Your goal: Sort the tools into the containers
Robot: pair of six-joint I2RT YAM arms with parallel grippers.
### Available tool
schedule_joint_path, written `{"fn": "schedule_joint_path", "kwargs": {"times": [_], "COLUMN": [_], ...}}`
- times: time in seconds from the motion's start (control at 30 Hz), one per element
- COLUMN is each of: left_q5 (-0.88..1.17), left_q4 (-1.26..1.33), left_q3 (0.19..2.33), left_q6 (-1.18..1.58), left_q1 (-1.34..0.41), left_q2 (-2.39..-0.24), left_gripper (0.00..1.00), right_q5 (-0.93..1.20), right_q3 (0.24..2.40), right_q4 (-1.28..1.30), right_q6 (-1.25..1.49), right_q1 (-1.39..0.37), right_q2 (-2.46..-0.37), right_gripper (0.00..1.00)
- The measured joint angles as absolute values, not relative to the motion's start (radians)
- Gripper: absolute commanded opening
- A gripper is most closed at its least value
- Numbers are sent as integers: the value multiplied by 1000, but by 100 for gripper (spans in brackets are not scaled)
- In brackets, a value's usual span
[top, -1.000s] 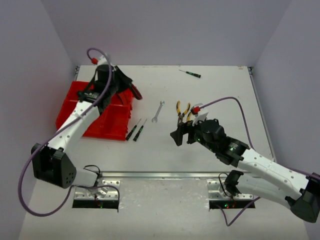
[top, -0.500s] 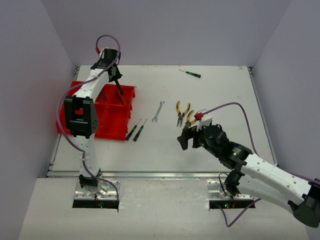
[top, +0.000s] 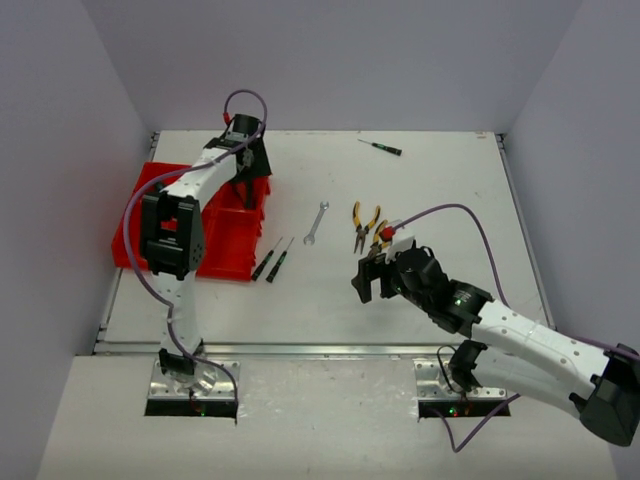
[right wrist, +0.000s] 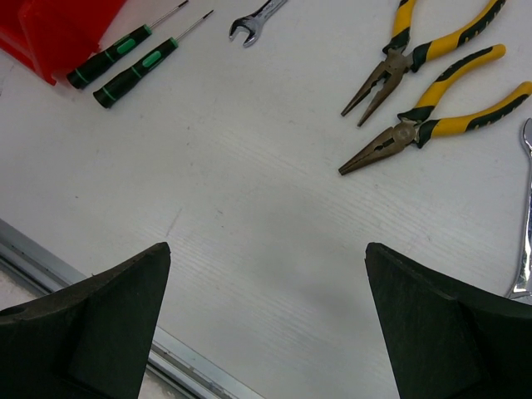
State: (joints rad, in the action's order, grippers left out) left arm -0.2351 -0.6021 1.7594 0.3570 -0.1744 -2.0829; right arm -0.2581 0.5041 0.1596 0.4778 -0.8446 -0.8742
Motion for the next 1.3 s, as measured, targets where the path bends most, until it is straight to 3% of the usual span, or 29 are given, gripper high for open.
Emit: {"fn": "schedule_joint_path", "kwargs": {"times": [0.1,0.33,0.53,0.7,1.0,1.13,1.3], "left_q5": [-253,-351,-365,-353,-372,-364,-345], "left_q4": [-620,-635,-593,-606,-636,-627,-612], "left_q3": [1740,1664,1417,1118,881,826,815], "left_q6": [360,365,355,344,356,365,367], "left_q1": [-205,-293,-442,-437,-432,-432,-432], "left_q2": [-2041,-1777,-1318,-961,-609,-553,-534], "left_gripper": [100,100,100,100,100,100,100], "right_q5": [-257,-266,-277,-234,-267,-365,-430], "right_q3": [504,499,497,550,1155,1409,1503], "right_q4": [159,159,159,157,329,438,494], "right_q6": [478,499,551,630,864,934,973], "right_q1": [-839,-827,-827,-826,-860,-915,-970], "right_q2": [-875,-884,-946,-1083,-1742,-1978,-2128], "right_gripper": [99,99,99,99,96,88,79]}}
